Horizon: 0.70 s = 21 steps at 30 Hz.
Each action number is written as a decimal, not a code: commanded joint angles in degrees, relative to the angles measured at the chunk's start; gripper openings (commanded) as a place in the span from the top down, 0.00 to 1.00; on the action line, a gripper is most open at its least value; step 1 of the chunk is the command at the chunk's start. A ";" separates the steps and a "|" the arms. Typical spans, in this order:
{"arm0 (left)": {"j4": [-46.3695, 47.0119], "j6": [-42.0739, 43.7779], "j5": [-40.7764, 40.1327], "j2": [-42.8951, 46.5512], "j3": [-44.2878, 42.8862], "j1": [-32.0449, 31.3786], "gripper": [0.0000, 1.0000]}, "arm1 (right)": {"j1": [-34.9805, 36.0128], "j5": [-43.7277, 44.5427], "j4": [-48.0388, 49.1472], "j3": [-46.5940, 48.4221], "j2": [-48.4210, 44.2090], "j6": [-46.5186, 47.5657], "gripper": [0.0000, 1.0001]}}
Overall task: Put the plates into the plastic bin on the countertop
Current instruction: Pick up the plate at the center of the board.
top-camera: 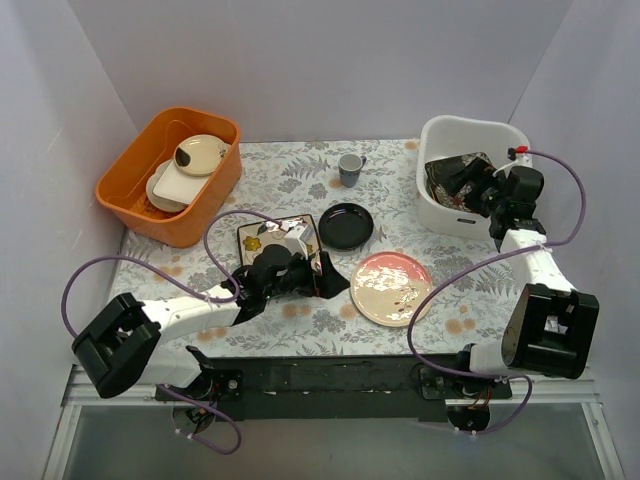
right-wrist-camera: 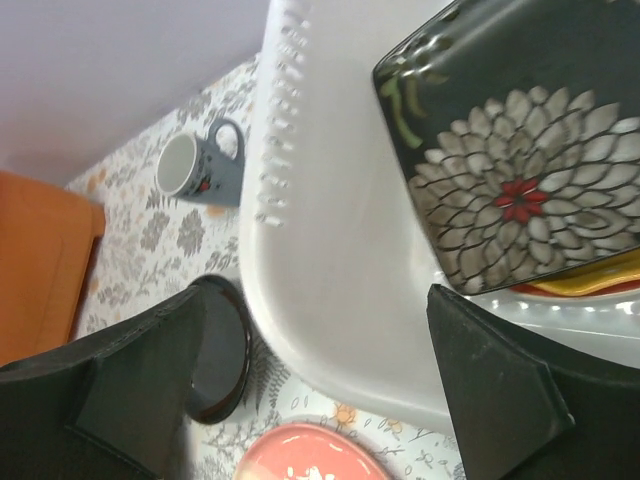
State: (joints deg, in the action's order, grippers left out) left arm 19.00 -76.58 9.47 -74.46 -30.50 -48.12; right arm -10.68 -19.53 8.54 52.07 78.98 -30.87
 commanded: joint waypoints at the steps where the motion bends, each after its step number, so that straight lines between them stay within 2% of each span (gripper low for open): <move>1: -1.25 -0.85 -1.48 2.74 0.27 -0.13 0.02 | 4.96 0.98 -2.64 2.68 -3.21 3.53 0.03; 8: -0.90 -1.82 0.10 0.54 -0.70 -0.31 0.03 | 8.92 -0.24 -2.83 -2.76 -6.29 4.77 0.04; 17: 3.05 -1.82 4.05 -6.74 -3.95 -1.19 0.18 | 10.24 0.99 -4.66 -12.17 -14.81 7.49 0.05; 21: 3.93 -1.56 6.60 -12.02 -6.76 -1.98 0.29 | 10.24 0.63 -4.76 -16.47 -18.15 7.23 0.06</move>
State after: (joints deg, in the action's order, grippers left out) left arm 20.27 -78.63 12.53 -83.20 -33.47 -49.17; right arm -0.67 -18.79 3.84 38.76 63.99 -24.88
